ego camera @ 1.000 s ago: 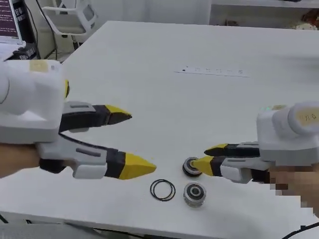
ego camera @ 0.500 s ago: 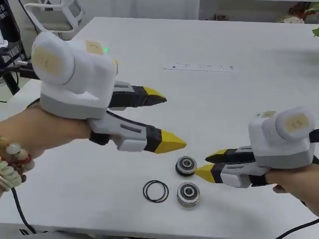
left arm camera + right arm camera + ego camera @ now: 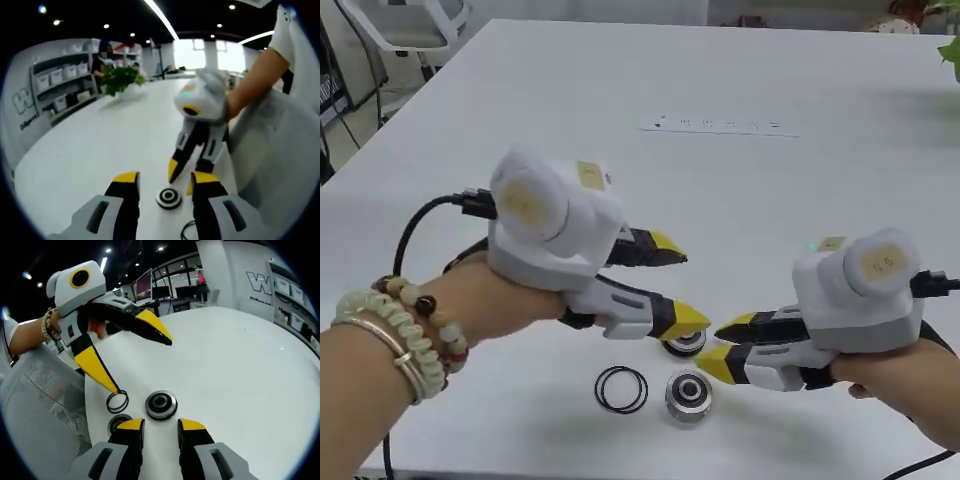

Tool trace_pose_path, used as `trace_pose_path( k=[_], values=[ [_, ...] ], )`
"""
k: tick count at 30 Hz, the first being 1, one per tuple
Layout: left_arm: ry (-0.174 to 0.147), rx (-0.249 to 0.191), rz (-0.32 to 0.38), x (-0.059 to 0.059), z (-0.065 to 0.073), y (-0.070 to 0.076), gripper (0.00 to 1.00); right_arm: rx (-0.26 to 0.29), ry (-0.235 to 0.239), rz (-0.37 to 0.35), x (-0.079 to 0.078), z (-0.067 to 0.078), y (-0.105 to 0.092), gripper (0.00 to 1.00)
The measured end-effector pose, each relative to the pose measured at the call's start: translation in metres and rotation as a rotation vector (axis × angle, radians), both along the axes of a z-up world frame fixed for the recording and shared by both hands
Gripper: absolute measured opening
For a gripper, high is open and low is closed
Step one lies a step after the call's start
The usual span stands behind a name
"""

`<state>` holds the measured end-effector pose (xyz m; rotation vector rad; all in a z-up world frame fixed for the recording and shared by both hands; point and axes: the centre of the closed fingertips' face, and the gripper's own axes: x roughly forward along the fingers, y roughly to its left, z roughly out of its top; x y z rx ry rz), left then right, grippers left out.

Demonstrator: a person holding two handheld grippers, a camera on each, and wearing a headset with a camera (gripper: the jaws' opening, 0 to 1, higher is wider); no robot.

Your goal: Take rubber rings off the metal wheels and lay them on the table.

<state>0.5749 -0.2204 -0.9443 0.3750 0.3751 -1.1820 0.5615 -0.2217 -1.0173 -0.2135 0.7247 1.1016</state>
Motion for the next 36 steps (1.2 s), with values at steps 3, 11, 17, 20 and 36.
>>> trace_pose_path(
  k=[3, 11, 17, 20, 36],
  values=[
    [0.023, -0.001, 0.016, 0.004, -0.01, 0.001, 0.35, 0.004, -0.006, 0.005, 0.002, 0.0, 0.003, 0.25],
    [0.082, 0.026, 0.05, 0.005, -0.045, 0.007, 0.27, 0.027, -0.03, 0.022, 0.005, 0.0, 0.008, 0.25],
    [0.098, 0.036, 0.041, 0.001, -0.053, 0.003, 0.22, 0.029, -0.043, 0.034, 0.004, 0.0, 0.009, 0.24],
    [0.104, 0.045, 0.044, -0.001, -0.057, 0.004, 0.21, 0.024, -0.05, 0.042, 0.004, -0.001, 0.009, 0.23],
    [0.117, 0.031, 0.077, 0.0, -0.058, 0.005, 0.14, -0.022, -0.119, 0.109, 0.003, -0.002, 0.006, 0.16]
  ],
)
